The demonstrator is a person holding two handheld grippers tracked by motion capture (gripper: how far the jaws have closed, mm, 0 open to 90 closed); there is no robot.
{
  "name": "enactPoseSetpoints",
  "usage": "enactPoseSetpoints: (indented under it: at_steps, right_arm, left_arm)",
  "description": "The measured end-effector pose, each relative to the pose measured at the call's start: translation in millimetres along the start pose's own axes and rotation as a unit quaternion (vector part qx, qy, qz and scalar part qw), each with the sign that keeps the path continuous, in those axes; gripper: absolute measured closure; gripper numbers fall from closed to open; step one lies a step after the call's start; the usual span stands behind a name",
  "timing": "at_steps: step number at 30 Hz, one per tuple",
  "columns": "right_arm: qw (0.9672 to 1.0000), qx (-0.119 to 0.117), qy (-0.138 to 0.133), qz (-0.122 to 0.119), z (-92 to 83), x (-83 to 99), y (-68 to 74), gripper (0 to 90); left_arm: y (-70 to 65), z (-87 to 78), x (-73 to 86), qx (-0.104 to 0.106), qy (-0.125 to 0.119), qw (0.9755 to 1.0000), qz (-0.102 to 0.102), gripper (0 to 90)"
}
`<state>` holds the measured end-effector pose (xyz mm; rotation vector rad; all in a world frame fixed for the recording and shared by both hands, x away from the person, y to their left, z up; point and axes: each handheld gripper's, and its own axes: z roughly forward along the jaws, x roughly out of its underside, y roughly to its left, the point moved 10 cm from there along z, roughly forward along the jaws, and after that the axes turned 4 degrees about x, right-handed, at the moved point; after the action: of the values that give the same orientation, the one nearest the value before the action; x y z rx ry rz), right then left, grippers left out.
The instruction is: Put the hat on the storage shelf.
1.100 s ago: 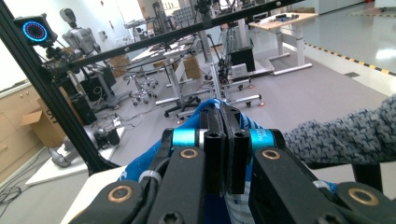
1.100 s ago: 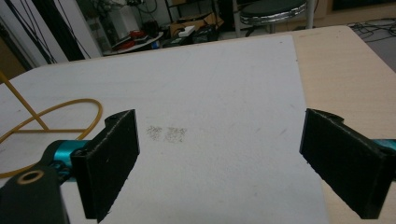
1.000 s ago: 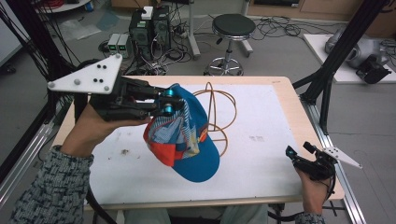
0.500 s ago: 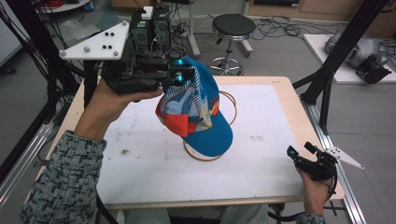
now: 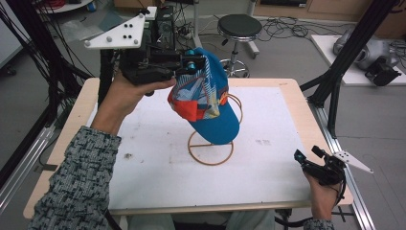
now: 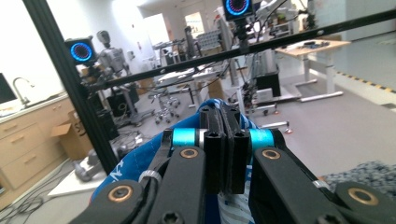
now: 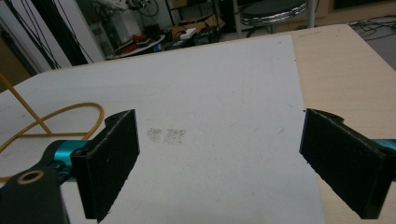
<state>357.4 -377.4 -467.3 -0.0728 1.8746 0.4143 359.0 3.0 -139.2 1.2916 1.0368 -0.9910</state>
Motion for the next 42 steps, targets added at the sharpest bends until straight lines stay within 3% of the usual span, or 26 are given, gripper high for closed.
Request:
enactPoseSetpoints:
  at_steps: [12, 22, 33, 42]
  right_arm:
    - [1.0, -0.003, 0.0, -0.001, 1.0, 0.3, -0.2, 11.0]
    - [1.0, -0.004, 0.001, 0.001, 0.9, 0.5, 0.1, 11.0]
    - [1.0, -0.003, 0.001, 0.002, 1.2, 0.5, -0.6, 11.0]
    - [1.0, -0.002, 0.004, 0.003, 1.0, 1.3, -1.5, 11.0]
  left_arm:
    - [13.2, 6.0, 34.2, -0.007, 0.019, 0.9995, -0.026, 88.2]
    - [19.4, 13.7, 40.6, -0.001, 0.013, 0.9994, -0.031, 88.2]
    - [25.8, 23.4, 77.2, -0.003, 0.05, 0.9972, -0.055, 88.1]
    - [34.8, 13.6, 103.3, -0.021, 0.058, 0.9953, -0.075, 88.1]
